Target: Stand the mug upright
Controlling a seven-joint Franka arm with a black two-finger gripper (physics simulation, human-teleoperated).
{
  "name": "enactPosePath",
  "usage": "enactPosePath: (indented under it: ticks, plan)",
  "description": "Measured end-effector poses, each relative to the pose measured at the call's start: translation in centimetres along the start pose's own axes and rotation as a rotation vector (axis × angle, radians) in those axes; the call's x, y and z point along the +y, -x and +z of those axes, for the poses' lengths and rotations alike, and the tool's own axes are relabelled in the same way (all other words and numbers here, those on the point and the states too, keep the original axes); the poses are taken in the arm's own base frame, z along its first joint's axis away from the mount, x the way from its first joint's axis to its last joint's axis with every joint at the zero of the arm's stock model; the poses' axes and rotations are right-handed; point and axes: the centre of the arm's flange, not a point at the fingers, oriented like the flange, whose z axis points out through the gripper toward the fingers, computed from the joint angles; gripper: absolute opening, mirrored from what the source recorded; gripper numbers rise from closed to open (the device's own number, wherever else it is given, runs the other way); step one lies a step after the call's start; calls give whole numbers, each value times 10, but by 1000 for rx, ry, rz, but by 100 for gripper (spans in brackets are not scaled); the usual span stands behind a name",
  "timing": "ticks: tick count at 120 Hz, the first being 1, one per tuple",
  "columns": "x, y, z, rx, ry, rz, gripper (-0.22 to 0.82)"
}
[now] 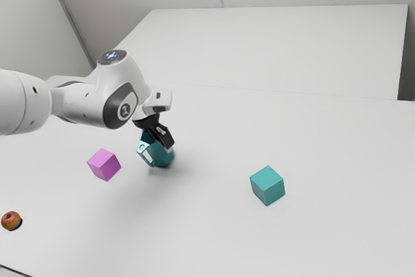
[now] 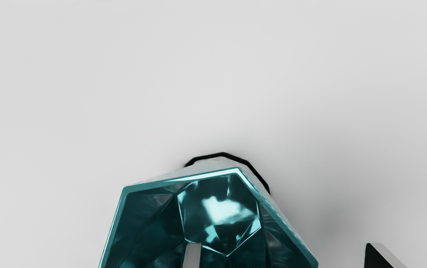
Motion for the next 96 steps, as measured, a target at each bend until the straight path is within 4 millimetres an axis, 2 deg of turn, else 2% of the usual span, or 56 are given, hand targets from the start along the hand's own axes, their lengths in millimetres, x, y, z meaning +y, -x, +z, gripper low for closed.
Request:
enactPosePath:
  ticks: [27, 44, 70, 84, 96]
  plan:
    - [0, 0, -26, 38, -6, -3, 50]
    - [-2, -4, -55, 82, -16, -6, 51]
    - [-24, -53, -136, 142, -13, -35, 56]
    - [-39, -78, -167, 92, 9, -61, 58]
    - [-56, -86, -183, 24, 36, -103, 59]
